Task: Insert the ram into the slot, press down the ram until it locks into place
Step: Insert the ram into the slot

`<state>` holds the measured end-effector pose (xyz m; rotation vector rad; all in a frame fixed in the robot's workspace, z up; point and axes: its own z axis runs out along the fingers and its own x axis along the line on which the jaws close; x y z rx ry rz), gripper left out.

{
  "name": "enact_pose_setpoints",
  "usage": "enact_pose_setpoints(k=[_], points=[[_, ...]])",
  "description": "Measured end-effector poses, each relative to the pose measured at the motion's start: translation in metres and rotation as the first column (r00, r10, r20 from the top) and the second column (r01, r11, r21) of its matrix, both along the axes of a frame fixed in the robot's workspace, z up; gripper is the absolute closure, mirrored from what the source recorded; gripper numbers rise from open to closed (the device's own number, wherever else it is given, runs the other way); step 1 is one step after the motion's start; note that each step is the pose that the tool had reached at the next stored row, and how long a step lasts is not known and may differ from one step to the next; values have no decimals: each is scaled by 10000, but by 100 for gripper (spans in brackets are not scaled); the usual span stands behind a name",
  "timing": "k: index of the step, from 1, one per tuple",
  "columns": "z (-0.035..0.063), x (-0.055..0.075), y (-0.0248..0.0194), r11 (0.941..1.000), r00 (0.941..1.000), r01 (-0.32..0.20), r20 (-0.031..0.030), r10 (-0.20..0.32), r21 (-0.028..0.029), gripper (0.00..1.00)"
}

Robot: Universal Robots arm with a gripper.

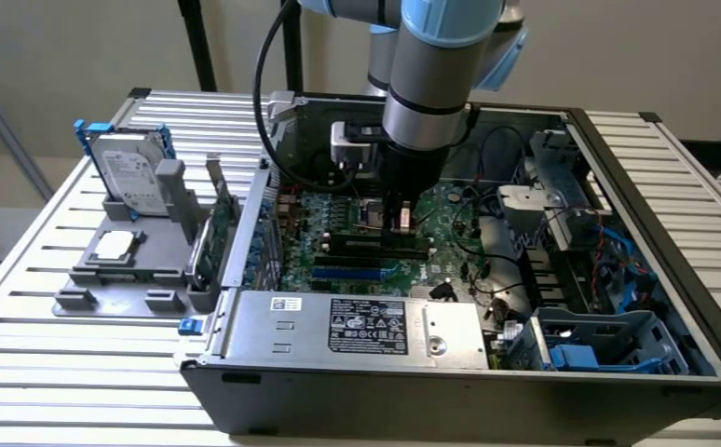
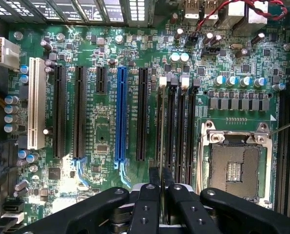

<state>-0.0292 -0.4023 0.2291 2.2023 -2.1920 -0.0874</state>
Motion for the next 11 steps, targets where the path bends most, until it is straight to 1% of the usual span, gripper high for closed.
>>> enact_pose_setpoints(k=[2, 8, 11], points=[[1, 1, 9, 10000, 10000, 5, -2, -5, -3, 87], [0, 1, 10, 10000, 10000, 11, -1, -11, -1, 87], [27, 0, 3, 10000, 10000, 12, -5, -12, -1, 87]])
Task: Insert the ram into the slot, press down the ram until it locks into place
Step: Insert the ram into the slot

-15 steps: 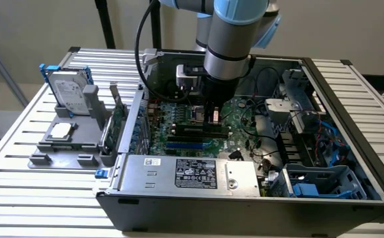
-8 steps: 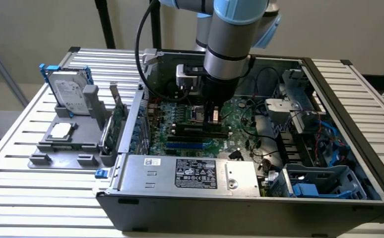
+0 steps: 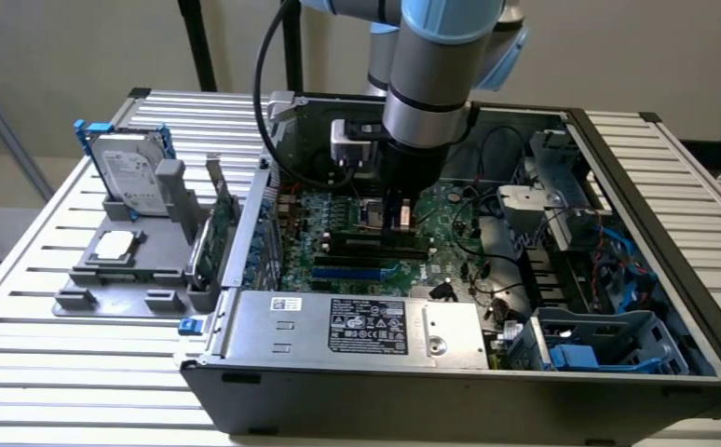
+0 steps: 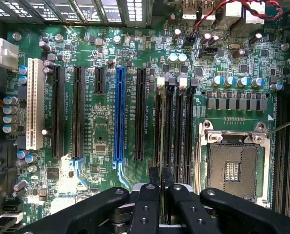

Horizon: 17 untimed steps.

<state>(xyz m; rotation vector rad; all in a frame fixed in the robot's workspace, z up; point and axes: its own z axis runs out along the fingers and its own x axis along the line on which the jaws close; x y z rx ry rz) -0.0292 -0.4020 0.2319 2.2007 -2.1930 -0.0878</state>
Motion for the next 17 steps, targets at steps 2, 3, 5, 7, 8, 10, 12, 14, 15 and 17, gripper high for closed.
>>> enact_pose_setpoints(k=[2, 3, 5, 7, 8, 10, 12, 14, 15, 17], points=[[16, 0, -18, 10000, 10000, 0, 1, 0, 3, 87], [23, 0, -28, 10000, 10000, 0, 0, 0, 0, 87], [23, 0, -39, 10000, 10000, 0, 0, 0, 0, 87], [21, 0, -39, 10000, 10000, 1, 0, -1, 0, 87], [20, 0, -38, 10000, 10000, 0, 0, 0, -1, 87], [16, 1, -36, 10000, 10000, -2, 0, 2, 1, 87], [13, 0, -27, 10000, 10000, -1, 0, 1, 0, 87], [9, 0, -18, 10000, 10000, -1, 1, 1, 1, 87], [7, 1, -17, 10000, 10000, -2, 3, 2, 1, 87], [3, 0, -17, 10000, 10000, -3, 3, 3, -2, 87]])
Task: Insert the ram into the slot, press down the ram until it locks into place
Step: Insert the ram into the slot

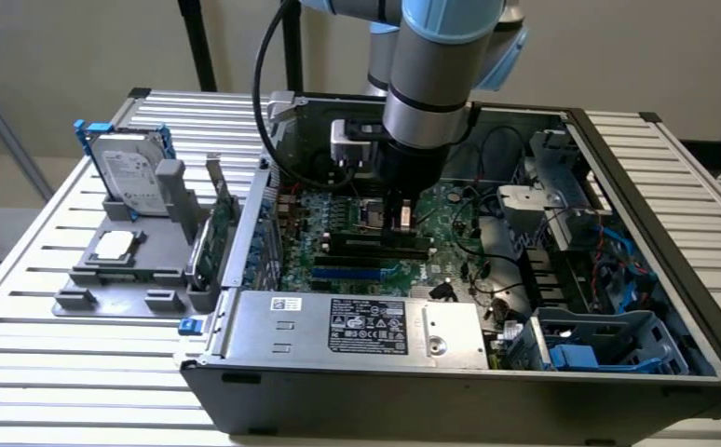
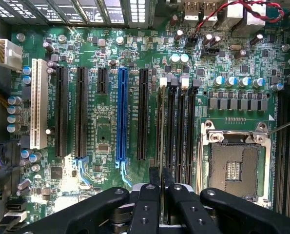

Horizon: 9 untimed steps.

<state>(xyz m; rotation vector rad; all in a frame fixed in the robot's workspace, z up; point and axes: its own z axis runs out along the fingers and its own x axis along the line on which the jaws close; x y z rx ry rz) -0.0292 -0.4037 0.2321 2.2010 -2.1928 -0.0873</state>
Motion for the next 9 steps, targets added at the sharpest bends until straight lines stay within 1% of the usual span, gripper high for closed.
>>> enact_pose_setpoints(k=[9], points=[[-27, 0, 13, 10000, 10000, -20, 12, 20, 3, 87]])
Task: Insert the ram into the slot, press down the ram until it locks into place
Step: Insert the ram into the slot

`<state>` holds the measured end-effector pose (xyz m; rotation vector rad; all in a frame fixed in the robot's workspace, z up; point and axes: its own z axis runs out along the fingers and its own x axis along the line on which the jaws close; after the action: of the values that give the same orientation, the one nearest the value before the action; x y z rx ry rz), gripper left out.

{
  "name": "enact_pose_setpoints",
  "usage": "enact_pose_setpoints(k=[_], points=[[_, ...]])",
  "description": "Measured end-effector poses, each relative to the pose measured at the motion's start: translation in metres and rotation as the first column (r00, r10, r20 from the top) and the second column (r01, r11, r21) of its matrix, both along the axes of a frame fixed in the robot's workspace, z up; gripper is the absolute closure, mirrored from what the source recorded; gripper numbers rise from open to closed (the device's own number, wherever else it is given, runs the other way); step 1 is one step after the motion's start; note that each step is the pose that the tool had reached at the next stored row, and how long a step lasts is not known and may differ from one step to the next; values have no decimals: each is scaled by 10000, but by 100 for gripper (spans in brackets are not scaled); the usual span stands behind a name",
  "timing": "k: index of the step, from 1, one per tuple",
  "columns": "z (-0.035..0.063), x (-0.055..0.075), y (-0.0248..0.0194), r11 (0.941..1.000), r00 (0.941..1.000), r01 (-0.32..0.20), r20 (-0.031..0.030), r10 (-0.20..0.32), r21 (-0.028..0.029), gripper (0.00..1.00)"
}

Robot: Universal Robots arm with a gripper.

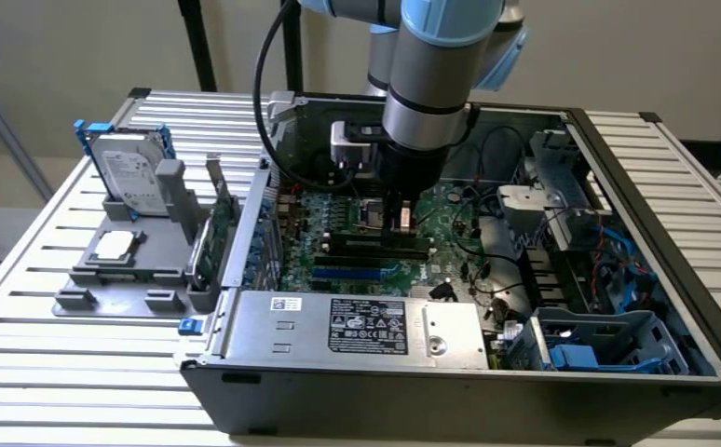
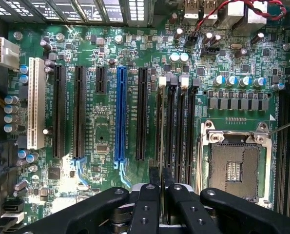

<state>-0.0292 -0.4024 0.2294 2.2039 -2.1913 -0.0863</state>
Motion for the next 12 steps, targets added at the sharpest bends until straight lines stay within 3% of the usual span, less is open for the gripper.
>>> enact_pose_setpoints(k=[12], points=[[-28, 0, 5, 10000, 10000, -82, 9, 82, -1, 87]])
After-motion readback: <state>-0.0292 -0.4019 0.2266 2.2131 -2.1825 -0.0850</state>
